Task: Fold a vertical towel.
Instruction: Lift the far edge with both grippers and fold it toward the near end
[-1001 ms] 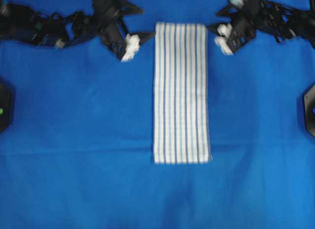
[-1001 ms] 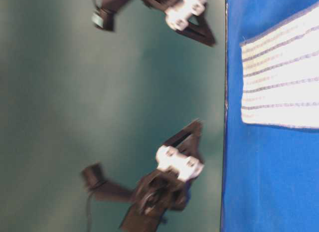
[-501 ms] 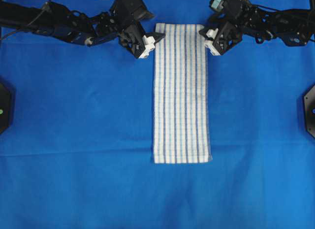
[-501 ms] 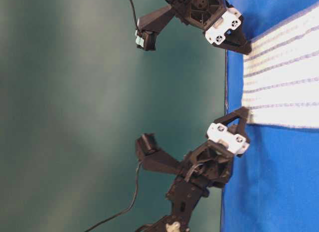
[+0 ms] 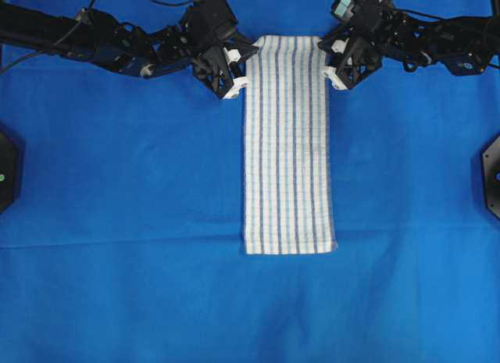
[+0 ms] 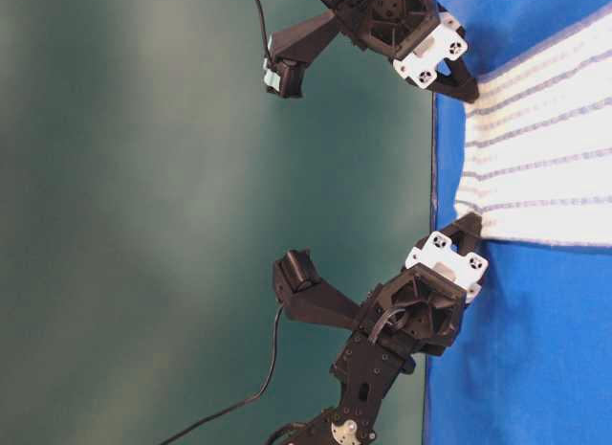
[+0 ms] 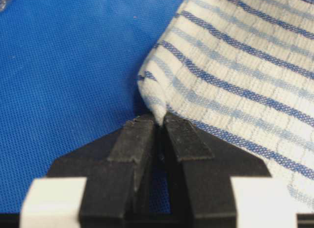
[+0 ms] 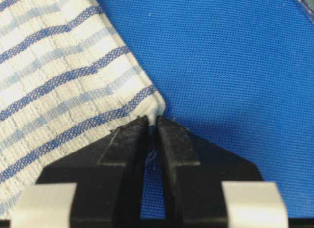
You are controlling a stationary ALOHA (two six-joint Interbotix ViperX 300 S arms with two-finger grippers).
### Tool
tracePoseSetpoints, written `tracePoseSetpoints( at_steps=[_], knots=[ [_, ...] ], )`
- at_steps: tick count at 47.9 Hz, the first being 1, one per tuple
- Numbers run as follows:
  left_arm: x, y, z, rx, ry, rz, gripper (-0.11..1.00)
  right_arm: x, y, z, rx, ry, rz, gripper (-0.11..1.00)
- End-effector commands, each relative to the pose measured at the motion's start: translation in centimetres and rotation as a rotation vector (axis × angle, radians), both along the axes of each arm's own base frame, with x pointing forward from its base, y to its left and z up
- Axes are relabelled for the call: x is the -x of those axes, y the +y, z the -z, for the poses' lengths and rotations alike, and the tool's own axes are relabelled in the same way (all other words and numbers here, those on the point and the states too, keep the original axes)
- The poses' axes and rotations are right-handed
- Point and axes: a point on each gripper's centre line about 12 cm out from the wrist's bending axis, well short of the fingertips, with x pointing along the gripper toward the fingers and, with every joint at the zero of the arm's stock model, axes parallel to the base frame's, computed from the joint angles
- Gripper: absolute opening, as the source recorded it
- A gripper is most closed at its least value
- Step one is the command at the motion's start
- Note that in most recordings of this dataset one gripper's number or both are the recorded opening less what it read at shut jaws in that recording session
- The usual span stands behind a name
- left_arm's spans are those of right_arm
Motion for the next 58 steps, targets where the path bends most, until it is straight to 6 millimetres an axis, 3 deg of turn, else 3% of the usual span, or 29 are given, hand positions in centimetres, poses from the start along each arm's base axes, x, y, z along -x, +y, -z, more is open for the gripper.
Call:
tracePoseSetpoints(
  at_steps=[1,14,36,47,58],
  knots=[
    [-0.6,-0.1,-0.9,-0.012,-0.021,0.008,0.03,-0.2,-0.1,-0.4,0.007,-0.016,0.003,0.1],
    [-0.7,0.0,-2.1,-0.015,-0.042,0.003,0.03,-0.3,-0.3,-1.4,0.022,-0.037,0.005,0.1],
    [-0.5,2.9,-4.6,-0.041,-0.075,-0.049,0.03,0.2,-1.9,-3.7,0.069,-0.08,0.036,0.1],
    [-0.5,2.4,-4.9,-0.04,-0.074,-0.04,0.03,0.1,-1.9,-4.5,0.08,-0.094,0.036,0.1],
    [-0.2,1.4,-8.1,-0.073,-0.121,-0.018,0.03,0.6,-1.5,-7.3,0.109,-0.124,0.03,0.1]
  ],
)
